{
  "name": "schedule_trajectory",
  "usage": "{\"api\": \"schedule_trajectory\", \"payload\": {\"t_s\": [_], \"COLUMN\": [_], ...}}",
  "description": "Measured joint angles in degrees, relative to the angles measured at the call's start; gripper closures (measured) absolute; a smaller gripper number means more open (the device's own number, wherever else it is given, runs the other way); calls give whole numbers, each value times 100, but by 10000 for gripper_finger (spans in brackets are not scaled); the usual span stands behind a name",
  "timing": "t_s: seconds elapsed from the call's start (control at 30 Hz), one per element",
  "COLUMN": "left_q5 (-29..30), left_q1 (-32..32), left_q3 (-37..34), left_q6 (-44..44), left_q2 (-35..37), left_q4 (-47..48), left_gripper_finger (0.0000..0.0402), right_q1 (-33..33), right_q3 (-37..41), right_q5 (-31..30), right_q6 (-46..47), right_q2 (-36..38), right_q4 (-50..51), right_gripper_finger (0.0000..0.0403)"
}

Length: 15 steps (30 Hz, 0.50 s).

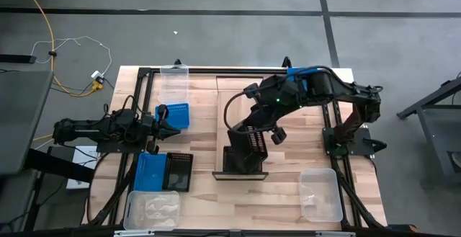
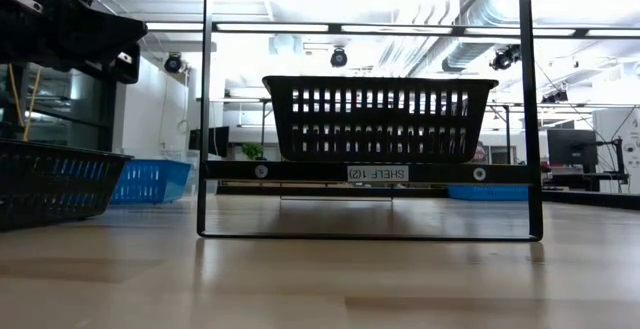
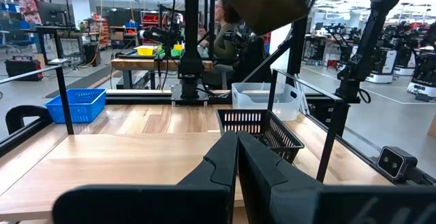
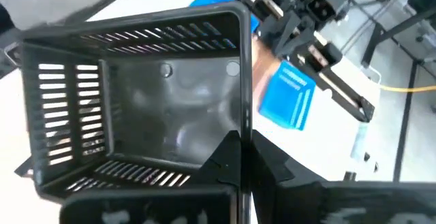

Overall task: Stack baskets on shelf by color
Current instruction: Stack the right black bin on top of the other black bin on the shelf

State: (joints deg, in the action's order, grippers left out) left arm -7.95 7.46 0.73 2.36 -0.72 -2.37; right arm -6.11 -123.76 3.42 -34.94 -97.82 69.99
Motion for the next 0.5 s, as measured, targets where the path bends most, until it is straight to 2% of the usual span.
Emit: {"api": "schedule_trajectory", "payload": {"t_s": [0.5], "left_q5": [0], "left_q1": [0], "left_q3": [-1], "left_q6": [1], "left_q2": [-1], "left_q4": [0], "left_gripper_finger": [398], "right_q1": [-297], "right_q3": [2], "right_q5": [-599], "right_q6": [-1], "right_q2": [0], "right_q4": [636], "right_gripper_finger": [403]}}
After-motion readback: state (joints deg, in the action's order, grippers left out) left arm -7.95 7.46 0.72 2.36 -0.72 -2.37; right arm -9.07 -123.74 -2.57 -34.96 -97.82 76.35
